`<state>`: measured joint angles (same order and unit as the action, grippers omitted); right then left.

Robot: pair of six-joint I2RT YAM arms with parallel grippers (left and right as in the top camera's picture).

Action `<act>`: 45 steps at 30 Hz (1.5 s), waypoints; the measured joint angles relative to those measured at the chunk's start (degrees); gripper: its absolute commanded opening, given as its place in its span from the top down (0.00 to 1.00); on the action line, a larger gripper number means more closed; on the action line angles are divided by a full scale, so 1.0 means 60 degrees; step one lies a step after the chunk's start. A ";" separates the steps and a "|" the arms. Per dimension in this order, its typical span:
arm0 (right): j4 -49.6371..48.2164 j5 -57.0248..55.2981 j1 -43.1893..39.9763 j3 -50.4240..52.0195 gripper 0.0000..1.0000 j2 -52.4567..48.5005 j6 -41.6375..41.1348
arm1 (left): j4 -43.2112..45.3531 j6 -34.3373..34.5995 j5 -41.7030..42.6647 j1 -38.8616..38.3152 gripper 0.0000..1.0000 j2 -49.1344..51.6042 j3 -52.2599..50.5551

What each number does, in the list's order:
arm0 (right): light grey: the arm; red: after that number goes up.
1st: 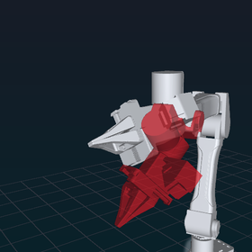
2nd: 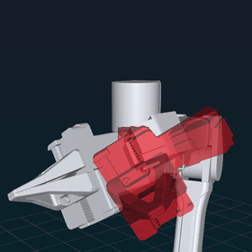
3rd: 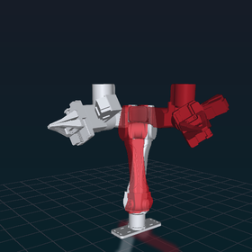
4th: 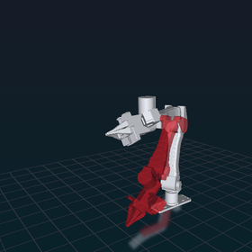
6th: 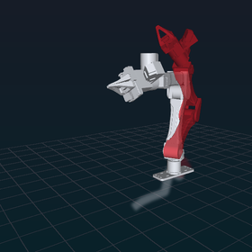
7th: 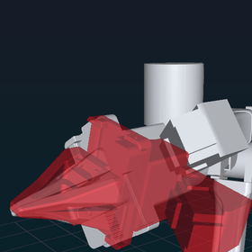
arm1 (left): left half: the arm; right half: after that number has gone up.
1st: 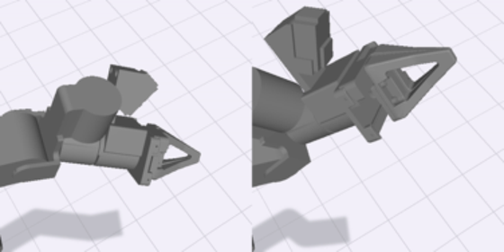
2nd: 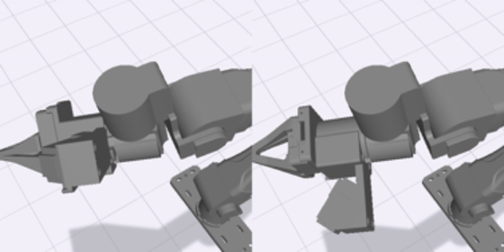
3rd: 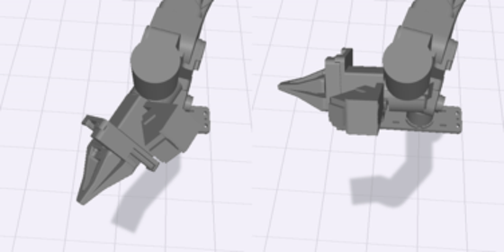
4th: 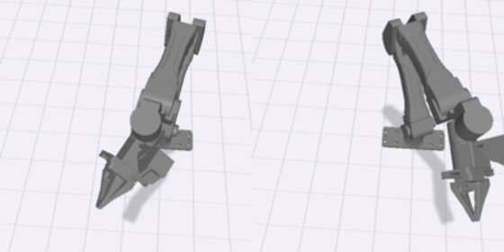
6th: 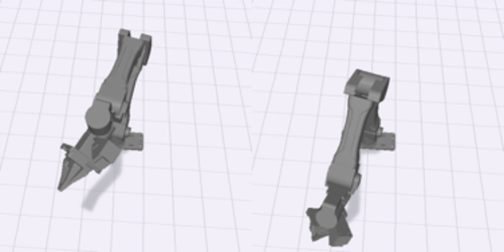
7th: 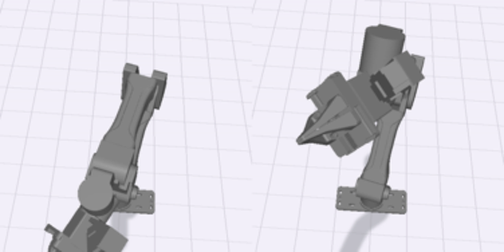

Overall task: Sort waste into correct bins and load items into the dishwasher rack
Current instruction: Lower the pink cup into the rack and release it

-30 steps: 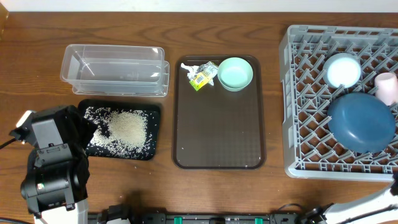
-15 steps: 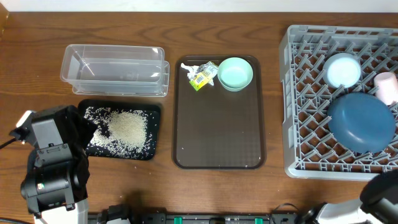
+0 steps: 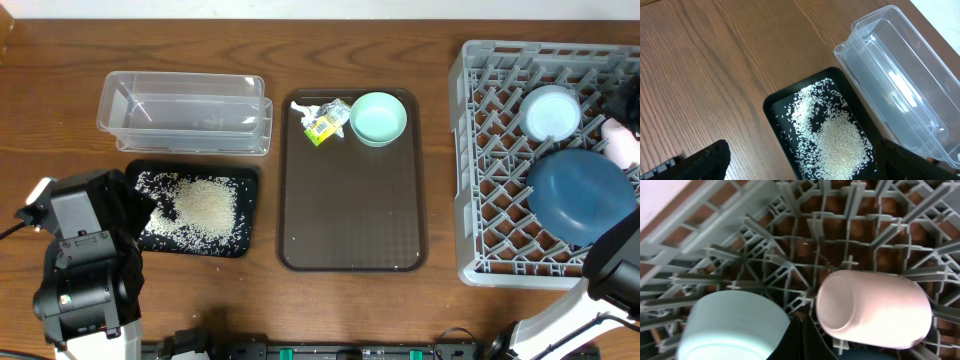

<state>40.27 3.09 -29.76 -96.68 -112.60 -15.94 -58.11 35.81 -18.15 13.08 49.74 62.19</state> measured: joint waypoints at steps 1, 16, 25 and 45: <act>-0.0011 -0.0073 0.0000 0.0000 0.99 -0.0044 0.0000 | 0.0000 0.0000 0.0000 0.0000 0.06 0.0000 0.0000; 0.0025 -0.0539 0.0000 0.0000 0.99 -0.0375 0.0000 | -0.0004 0.0000 0.0000 0.0000 0.06 0.0000 0.0000; 0.0197 -0.0852 -0.0036 0.0000 0.99 -0.0430 0.0000 | 0.0000 0.0000 0.0000 0.0000 0.06 0.0000 0.0000; 0.1297 -0.1541 -0.0739 -0.0062 0.99 -0.0317 -0.0535 | -0.0004 0.0000 0.0000 0.0000 0.06 0.0000 0.0000</act>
<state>48.05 -6.15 -34.20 -97.06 -114.50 -19.16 -58.13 35.81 -18.15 13.08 49.74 62.19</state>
